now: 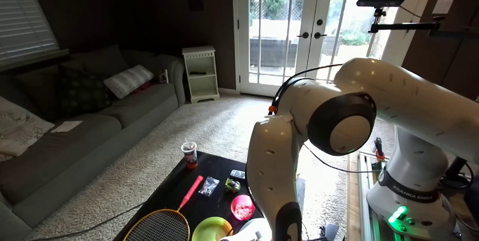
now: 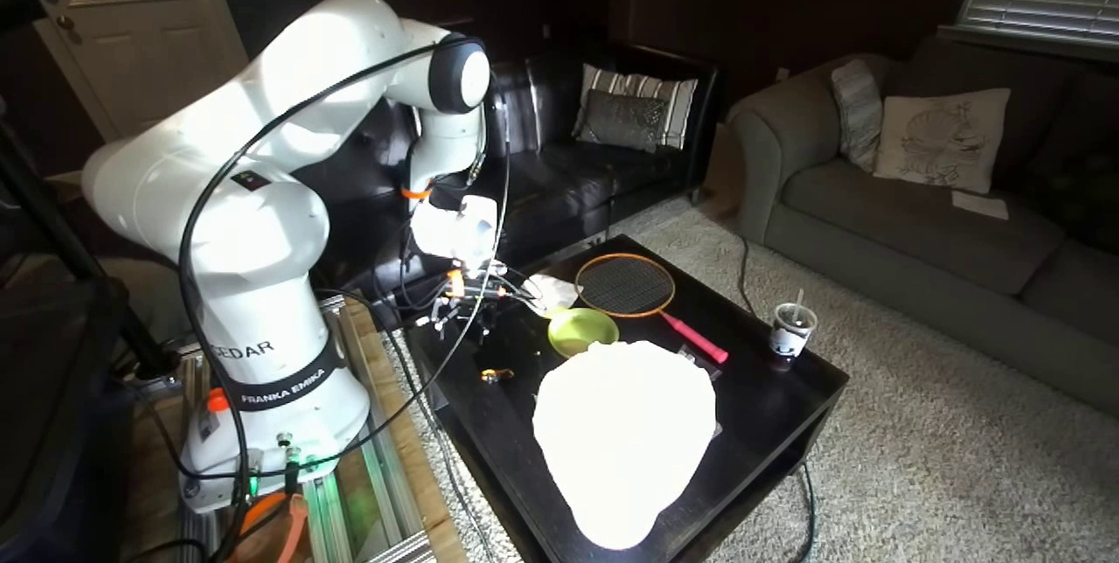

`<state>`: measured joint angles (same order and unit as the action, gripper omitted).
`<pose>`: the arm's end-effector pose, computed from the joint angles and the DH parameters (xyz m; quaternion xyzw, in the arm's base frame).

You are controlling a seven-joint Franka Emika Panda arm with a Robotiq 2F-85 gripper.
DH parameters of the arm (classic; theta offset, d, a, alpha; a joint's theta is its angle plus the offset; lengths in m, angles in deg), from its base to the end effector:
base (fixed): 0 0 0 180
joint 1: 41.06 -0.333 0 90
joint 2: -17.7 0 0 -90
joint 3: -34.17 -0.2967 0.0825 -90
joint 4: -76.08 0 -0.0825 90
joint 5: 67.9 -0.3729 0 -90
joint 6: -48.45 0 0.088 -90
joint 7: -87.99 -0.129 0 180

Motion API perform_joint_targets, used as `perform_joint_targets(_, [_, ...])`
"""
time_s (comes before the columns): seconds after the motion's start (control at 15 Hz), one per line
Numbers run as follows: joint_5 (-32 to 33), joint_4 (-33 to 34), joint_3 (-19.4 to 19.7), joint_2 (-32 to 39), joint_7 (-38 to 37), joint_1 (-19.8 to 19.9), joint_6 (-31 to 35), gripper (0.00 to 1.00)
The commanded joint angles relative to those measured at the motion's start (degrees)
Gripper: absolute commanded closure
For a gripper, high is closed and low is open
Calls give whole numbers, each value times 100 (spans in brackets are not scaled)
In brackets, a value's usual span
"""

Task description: Move the orange and black object to the left.

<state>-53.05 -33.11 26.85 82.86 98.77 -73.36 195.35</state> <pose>0.3292 0.3011 -0.1306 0.8343 0.5025 -0.2238 0.0357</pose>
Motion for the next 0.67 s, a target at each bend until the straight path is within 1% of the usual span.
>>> perform_joint_targets(0.0, [188,40,-92,25,-120,116,-44,0])
perform_joint_targets(0.13, [188,39,-96,23,-120,116,-44,0])
perform_joint_targets(0.2, [217,165,36,139,-222,45,-9,0])
perform_joint_targets(0.27, [218,265,85,220,-247,39,-27,0])
perform_joint_targets(0.4, [317,450,352,360,-433,-117,-43,0])
perform_joint_targets(0.6, [467,765,591,613,-617,-201,-77,0])
